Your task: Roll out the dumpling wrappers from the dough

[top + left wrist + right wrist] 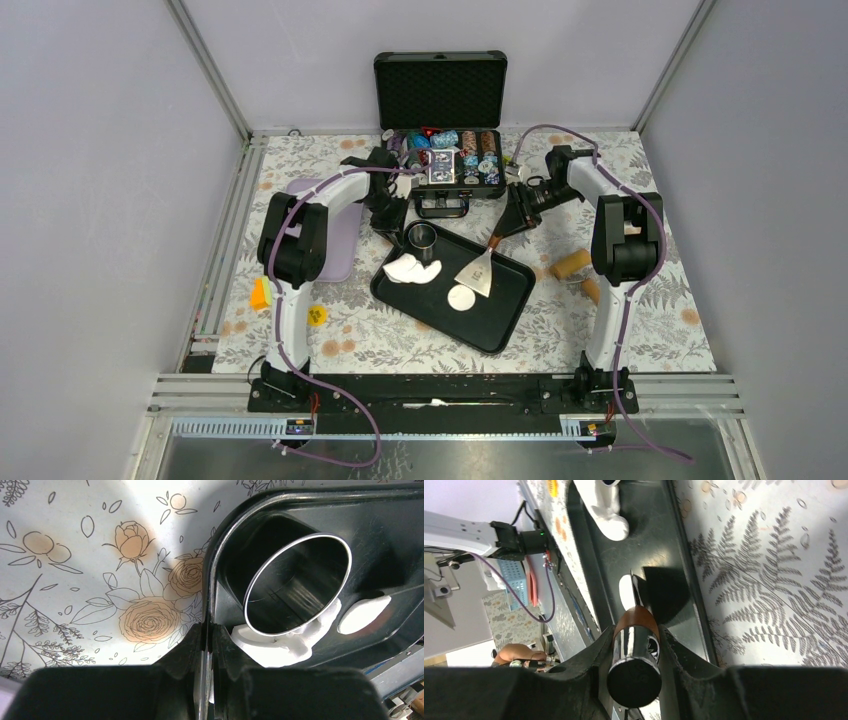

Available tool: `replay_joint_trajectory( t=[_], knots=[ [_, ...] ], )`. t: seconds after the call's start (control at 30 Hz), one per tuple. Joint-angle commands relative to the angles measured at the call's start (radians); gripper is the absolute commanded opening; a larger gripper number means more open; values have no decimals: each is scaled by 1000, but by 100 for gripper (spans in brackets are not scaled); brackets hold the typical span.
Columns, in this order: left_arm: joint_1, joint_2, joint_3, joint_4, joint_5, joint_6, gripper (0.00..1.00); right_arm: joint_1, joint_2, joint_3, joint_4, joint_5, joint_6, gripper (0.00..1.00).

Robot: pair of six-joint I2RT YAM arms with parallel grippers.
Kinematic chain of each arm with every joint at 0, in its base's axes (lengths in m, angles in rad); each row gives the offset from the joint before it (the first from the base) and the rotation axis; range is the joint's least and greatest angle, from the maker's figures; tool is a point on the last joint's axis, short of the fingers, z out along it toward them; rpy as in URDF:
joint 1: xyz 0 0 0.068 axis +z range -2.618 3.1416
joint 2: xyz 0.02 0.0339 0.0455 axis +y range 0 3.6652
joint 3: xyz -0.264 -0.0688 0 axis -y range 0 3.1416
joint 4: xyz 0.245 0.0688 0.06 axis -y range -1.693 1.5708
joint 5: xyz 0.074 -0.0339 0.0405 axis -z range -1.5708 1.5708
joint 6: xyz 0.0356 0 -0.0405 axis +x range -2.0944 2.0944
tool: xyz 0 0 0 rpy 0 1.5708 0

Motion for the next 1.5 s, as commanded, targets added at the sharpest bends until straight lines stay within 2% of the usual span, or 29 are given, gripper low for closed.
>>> replay_joint_trajectory(
  t=[0.0,0.13,0.23,0.47,0.7,1.13,1.47],
  knots=[
    [-4,26,-8,42,-11,0,0,19,-37,82,-108,-142,-16,0],
    [-6,28,-5,45,-10,0,0,20,-44,123,-190,-175,-61,0],
    [-6,29,-3,45,-6,0,0,19,-68,121,-189,-150,-68,0],
    [-10,32,0,43,-6,0,0,11,-136,41,26,88,39,0],
    [-13,26,0,45,-10,1,0,12,-50,20,60,122,25,0],
    [-20,19,-15,74,-67,-68,0,77,-38,-100,-2,33,-91,0],
    [-23,17,-23,77,-50,-65,0,66,0,-34,-67,-84,-85,0]
  ],
)
